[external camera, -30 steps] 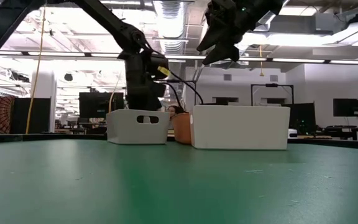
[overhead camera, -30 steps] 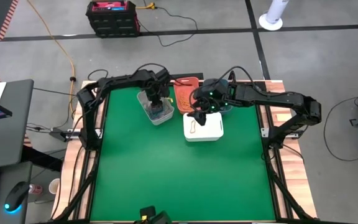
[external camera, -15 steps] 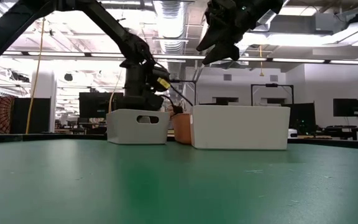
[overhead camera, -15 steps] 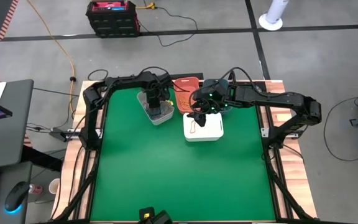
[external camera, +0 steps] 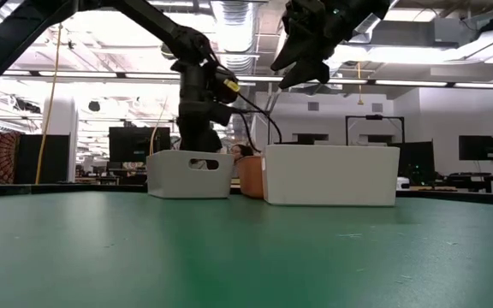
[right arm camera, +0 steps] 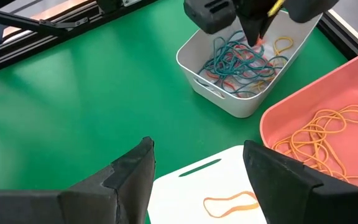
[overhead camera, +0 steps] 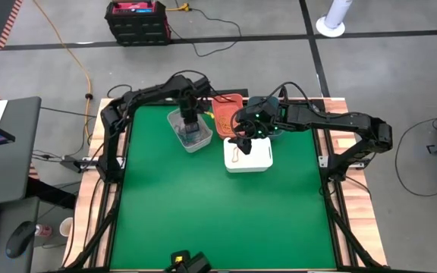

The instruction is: Sort rubber bands into baskets

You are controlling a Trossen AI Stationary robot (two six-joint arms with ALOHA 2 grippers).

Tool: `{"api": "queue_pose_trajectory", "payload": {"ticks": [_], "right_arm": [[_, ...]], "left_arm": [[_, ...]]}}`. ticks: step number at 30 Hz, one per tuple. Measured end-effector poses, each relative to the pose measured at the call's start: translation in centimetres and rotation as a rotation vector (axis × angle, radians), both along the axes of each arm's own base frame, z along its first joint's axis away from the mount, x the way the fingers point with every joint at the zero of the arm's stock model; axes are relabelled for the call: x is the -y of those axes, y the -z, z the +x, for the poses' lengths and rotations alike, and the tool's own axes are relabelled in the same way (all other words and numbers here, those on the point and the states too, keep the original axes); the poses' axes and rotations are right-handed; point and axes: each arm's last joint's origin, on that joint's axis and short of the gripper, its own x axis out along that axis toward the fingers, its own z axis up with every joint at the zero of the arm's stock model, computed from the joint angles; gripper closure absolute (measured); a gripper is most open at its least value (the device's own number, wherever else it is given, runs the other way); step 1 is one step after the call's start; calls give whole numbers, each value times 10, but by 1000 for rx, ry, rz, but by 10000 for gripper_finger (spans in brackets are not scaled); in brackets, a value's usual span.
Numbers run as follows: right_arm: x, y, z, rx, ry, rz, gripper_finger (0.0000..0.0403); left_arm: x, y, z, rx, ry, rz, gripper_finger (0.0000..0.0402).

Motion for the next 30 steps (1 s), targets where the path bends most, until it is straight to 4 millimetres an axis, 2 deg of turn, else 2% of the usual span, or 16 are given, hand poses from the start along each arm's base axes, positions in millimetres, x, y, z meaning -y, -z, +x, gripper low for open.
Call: {"api": "queue_pose_trajectory", "payload": {"ticks": [7, 10, 16, 21, 24, 27, 30], "right_arm": [[0, 0, 0, -1, -10, -13, 133], [0, 0, 0, -1, -11, -13, 133], [0, 0, 0, 0, -11, -13, 133], [0, 0, 0, 0, -7, -7, 133], [-1, 1, -1, -14, -8, -3, 133], [0, 1, -8, -59, -3, 4, 133], [4, -6, -19, -68, 10, -1, 133]], "left_arm": [[-3, 0, -9, -7, -88, -114, 384], [-5, 5, -8, -1, -119, -87, 366], [-7, 11, -6, 25, -54, -51, 333], [-8, 12, -8, 27, -63, -71, 357], [-4, 6, -8, 69, -98, -203, 390], [2, -3, -2, 170, -104, -339, 395], [8, -11, 6, 204, -83, -346, 397]]}}
